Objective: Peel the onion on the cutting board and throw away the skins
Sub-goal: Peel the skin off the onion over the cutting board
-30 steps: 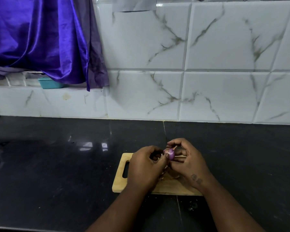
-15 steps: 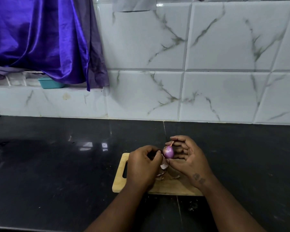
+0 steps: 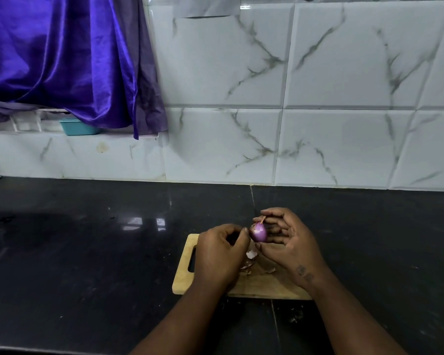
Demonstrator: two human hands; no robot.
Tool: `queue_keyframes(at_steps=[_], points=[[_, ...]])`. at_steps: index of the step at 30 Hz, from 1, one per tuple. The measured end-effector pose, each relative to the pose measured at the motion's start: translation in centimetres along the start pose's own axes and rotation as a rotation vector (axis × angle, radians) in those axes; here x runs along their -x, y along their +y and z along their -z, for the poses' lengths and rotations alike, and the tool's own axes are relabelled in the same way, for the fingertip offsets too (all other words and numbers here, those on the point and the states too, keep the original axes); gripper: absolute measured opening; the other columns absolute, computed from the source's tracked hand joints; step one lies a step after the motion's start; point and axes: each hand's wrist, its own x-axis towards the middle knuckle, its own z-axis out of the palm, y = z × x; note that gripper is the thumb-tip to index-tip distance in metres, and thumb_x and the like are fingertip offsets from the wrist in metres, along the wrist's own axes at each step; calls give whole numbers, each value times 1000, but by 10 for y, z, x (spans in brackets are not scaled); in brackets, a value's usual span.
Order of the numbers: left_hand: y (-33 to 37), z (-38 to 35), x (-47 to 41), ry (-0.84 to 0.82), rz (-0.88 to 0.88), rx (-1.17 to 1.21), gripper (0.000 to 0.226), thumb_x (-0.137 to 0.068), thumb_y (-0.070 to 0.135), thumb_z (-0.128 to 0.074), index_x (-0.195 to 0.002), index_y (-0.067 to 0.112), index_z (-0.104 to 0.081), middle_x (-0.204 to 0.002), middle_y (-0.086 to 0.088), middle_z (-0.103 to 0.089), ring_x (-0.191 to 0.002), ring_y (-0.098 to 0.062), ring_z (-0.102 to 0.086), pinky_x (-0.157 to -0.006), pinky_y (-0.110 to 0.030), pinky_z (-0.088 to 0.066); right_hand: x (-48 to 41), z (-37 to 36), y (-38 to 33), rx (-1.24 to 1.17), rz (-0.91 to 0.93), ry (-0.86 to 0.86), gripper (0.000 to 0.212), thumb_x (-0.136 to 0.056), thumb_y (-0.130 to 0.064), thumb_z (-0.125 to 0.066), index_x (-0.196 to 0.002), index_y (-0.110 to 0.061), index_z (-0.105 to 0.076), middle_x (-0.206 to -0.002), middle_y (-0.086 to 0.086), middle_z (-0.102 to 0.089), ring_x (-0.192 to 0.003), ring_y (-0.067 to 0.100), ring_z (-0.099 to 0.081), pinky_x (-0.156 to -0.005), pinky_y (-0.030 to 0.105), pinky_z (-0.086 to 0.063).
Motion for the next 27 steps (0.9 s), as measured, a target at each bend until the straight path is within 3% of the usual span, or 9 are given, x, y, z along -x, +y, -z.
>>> queue_keyframes(at_steps=[4,8,13,17,27], points=[[2,0,1,-30,1,24,9,-93,33,-75,-93,28,-83,-78,15,-79,-77,5,-73,-64,-10,-55,1,0,0,13,-4,-2,60,-74,8,-86,-119,-29,-66,-115,-11,-78,-104,9,-76,-87,30,-64],[0,0,0,-16,6,7,8,-93,28,-76,-91,27,-83,-77,14,-78,-76,3,-73,-62,-10,-55,1,0,-1,28,5,-14,59,-75,3,-88,-119,-30,-66,-116,-12,-77,-106,9,-75,-86,29,-64],[-6,-2,-3,13,24,-21,17,-96,28,-70,-83,25,-82,-73,9,-77,-69,-4,-72,-62,-28,-60,1,-2,-2,41,13,-1,60,-74,5,-88,-117,-31,-66,-115,-13,-78,-104,10,-76,-86,29,-64],[-1,-1,0,-26,14,31,14,-95,36,-73,-91,29,-84,-77,14,-79,-75,3,-72,-61,-14,-56,0,-1,-1,34,5,8,60,-74,6,-87,-116,-31,-67,-114,-11,-78,-103,10,-76,-86,29,-64],[-2,-2,-1,24,10,-10,11,-96,24,-72,-95,28,-82,-82,15,-77,-80,3,-71,-69,-18,-59,0,-2,-1,80,16,35,59,-73,4,-89,-115,-31,-66,-112,-7,-78,-102,8,-76,-83,26,-64]])
